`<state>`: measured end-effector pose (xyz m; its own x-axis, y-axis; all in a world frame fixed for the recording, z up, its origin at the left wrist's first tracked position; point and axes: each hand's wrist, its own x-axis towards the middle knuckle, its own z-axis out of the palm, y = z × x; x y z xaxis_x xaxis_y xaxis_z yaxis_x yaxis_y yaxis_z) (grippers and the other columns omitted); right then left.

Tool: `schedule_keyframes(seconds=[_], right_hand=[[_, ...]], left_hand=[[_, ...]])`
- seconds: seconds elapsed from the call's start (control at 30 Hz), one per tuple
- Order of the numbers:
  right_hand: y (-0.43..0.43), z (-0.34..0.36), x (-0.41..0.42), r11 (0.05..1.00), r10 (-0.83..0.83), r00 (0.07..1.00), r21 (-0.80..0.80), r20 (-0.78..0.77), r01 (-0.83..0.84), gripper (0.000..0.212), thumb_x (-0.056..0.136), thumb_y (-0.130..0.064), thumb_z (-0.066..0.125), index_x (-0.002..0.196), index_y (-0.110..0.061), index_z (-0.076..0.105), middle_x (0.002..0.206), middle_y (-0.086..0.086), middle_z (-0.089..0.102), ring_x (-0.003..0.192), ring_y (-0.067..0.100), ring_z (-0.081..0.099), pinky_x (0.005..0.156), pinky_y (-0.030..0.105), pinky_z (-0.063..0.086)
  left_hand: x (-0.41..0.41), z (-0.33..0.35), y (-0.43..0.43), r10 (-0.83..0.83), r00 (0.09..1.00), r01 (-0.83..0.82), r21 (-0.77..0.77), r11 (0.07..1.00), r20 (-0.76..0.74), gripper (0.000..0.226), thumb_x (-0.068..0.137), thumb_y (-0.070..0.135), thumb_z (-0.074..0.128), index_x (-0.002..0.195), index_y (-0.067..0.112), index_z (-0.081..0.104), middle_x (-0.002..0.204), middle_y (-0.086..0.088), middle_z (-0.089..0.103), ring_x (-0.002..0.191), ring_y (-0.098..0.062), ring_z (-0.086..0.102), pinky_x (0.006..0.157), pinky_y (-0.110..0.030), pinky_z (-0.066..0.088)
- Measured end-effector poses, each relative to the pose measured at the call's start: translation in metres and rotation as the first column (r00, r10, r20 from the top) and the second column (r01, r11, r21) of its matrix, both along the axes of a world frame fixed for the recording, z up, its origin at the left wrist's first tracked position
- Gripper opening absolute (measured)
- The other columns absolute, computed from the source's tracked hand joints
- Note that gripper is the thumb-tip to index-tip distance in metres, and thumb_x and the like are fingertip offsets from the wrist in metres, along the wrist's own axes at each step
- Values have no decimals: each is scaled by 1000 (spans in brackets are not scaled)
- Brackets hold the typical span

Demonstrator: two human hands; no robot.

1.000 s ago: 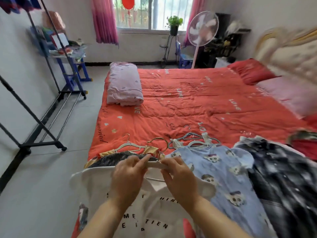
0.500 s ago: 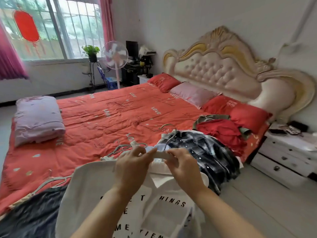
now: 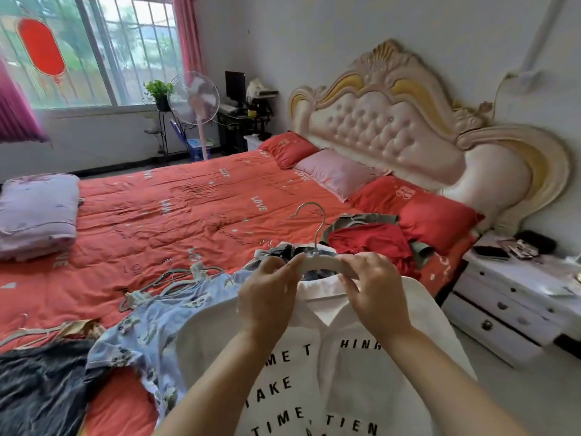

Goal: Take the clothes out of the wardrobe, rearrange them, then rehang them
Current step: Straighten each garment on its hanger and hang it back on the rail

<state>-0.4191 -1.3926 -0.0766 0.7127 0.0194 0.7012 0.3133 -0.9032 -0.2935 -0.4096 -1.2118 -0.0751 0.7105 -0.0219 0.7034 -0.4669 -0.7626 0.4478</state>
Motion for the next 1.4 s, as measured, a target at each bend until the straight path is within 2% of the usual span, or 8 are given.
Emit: schedule_keyframes(seconds=[0.23, 0.4, 0.67, 0.77, 0.83, 1.03, 1.23, 1.4], right_hand=[[-62, -14, 82, 1000, 4, 999, -19, -33, -5, 19, 70, -9, 77, 88, -12, 70, 84, 6, 63, 74, 30, 60, 68, 42, 50], [-85, -19, 167, 999, 41, 998, -24, -43, -42, 14, 75, -12, 77, 88, -13, 72, 83, 4, 62, 72, 27, 59, 65, 42, 51], [-93, -30, 304, 993, 118, 986, -9, -118, -119, 18, 73, -12, 78, 90, -15, 73, 81, 3, 61, 70, 25, 58, 63, 41, 51], [-91, -48, 354, 987, 162, 968, 19, -190, -161, 19, 72, -12, 78, 90, -17, 73, 82, 0, 60, 72, 24, 57, 63, 43, 51], [-87, -64, 389, 980, 197, 953, 32, -231, -195, 21, 72, -11, 79, 90, -18, 73, 82, -1, 60, 72, 24, 57, 63, 44, 52], [-68, -130, 504, 950, 312, 879, 88, -360, -301, 20, 71, -13, 78, 88, -22, 73, 80, -4, 61, 73, 24, 57, 65, 45, 51], [-48, -213, 598, 930, 364, 756, 164, -544, -330, 17, 76, -17, 75, 90, -27, 73, 81, -7, 59, 80, 21, 55, 73, 39, 46], [-23, -284, 647, 929, 357, 686, 162, -634, -333, 16, 75, -18, 74, 89, -27, 73, 82, -3, 61, 81, 24, 56, 72, 37, 45]], left_hand=[[67, -9, -54, 12, 995, -24, -124, 992, -97, 39, 77, 42, 41, 116, 41, 42, 77, 1, 61, 57, -22, 61, 48, -32, 50], [154, -28, -76, 14, 991, -40, -200, 979, -134, 31, 75, 28, 57, 104, 35, 67, 79, -2, 63, 60, -24, 62, 51, -31, 48], [272, -49, -88, 70, 956, -137, -220, 966, -285, 39, 78, 26, 51, 113, 33, 68, 90, 0, 62, 75, -21, 62, 63, -28, 45], [314, -64, -87, 86, 945, -168, -244, 955, -315, 38, 77, 27, 51, 109, 44, 62, 91, 0, 61, 78, -19, 61, 64, -26, 44], [342, -78, -85, 118, 936, -202, -233, 951, -330, 45, 77, 27, 50, 115, 50, 47, 90, 1, 60, 78, -18, 61, 63, -25, 41], [438, -136, -72, 264, 884, -346, -160, 925, -386, 46, 78, 32, 50, 120, 45, 36, 82, -2, 62, 69, -19, 61, 58, -27, 43], [522, -217, -54, 354, 743, -455, -40, 889, -568, 34, 80, 24, 60, 111, 37, 66, 89, -3, 64, 75, -28, 65, 65, -39, 53], [562, -273, -40, 416, 640, -484, 82, 871, -646, 47, 84, 23, 52, 122, 48, 38, 94, -4, 63, 76, -30, 62, 67, -41, 52]])
